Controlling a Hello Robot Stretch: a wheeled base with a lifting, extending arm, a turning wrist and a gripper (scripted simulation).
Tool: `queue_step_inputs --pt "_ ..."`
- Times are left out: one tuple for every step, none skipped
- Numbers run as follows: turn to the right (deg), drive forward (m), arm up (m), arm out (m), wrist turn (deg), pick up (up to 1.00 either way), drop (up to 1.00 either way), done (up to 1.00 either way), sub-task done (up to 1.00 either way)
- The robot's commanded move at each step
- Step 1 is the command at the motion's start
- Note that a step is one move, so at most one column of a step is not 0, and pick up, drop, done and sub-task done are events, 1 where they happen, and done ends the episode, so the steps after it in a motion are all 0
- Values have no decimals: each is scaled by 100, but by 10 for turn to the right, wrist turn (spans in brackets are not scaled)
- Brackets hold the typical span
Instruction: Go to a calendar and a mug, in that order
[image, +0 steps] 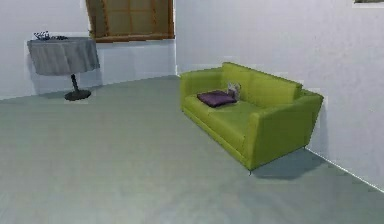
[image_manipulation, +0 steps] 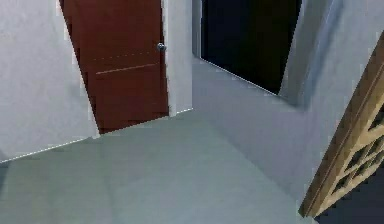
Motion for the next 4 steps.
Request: queue_step_inputs --pt "-150 0 0 0 0 0 0 0 0" --pt "0 100 0 0 0 0 0 0 0" --pt "0 100 0 0 0 0 0 0 0" --pt "0 90 0 0 0 0 0 0 0"
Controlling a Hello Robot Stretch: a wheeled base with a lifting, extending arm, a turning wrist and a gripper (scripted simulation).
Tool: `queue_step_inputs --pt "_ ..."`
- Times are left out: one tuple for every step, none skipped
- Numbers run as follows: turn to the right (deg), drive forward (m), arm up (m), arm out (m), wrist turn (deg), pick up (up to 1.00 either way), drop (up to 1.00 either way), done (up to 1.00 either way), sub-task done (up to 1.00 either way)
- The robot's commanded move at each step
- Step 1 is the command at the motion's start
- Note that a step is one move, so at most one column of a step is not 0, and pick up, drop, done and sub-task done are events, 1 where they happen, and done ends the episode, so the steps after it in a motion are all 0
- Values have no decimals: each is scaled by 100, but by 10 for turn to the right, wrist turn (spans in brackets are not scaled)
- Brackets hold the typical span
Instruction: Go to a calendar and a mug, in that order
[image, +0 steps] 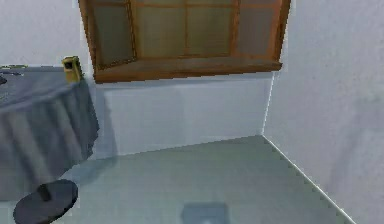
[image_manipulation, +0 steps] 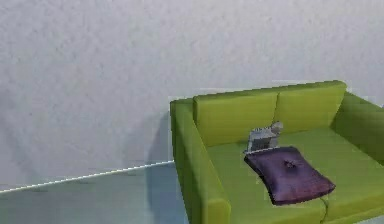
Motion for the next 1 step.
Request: queue_step_inputs --pt "450 0 0 0 0 0 0 0 0"
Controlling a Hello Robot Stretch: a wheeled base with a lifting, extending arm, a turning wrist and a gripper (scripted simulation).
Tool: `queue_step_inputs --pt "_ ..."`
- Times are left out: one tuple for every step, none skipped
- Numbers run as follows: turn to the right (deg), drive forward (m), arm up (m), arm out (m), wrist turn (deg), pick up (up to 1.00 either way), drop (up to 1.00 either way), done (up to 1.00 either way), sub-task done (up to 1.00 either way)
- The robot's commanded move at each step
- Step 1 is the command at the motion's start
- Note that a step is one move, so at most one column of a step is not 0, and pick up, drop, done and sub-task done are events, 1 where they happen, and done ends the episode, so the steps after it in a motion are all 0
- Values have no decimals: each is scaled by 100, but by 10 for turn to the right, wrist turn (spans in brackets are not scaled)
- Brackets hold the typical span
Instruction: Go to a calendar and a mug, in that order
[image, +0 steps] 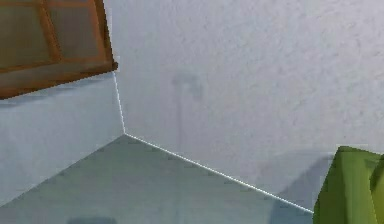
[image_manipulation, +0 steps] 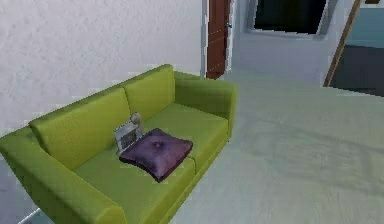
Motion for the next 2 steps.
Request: queue_step_inputs --pt "60 0 0 0 0 0 0 0 0" --pt "30 0 0 0 0 0 0 0 0"
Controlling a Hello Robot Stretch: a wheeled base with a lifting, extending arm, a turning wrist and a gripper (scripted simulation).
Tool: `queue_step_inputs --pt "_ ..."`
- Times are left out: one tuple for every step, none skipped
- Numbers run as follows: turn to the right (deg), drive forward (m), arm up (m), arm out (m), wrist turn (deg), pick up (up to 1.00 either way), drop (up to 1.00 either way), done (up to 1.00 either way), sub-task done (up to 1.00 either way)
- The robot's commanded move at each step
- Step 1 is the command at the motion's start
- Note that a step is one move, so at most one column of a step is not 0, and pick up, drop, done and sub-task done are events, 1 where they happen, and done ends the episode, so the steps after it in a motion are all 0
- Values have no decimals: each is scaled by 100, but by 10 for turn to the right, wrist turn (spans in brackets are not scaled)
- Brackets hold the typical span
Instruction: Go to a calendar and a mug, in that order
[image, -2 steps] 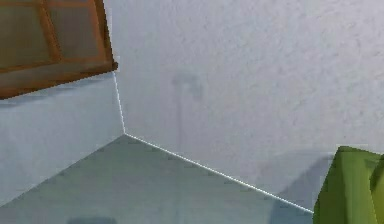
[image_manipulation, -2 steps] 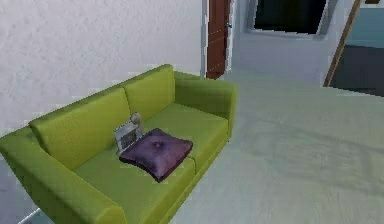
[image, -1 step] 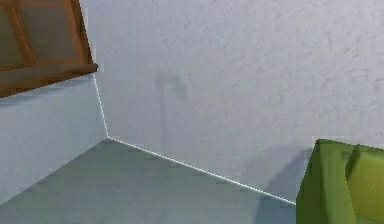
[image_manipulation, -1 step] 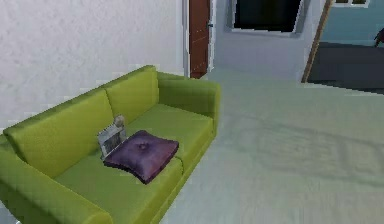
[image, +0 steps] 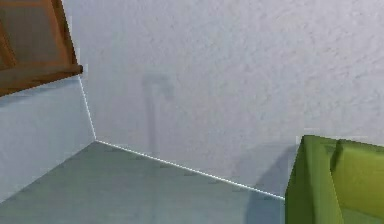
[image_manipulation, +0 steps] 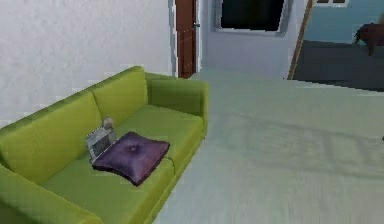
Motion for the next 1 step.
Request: queue_step_inputs --pt "0 85 0 0 0 0 0 0 0"
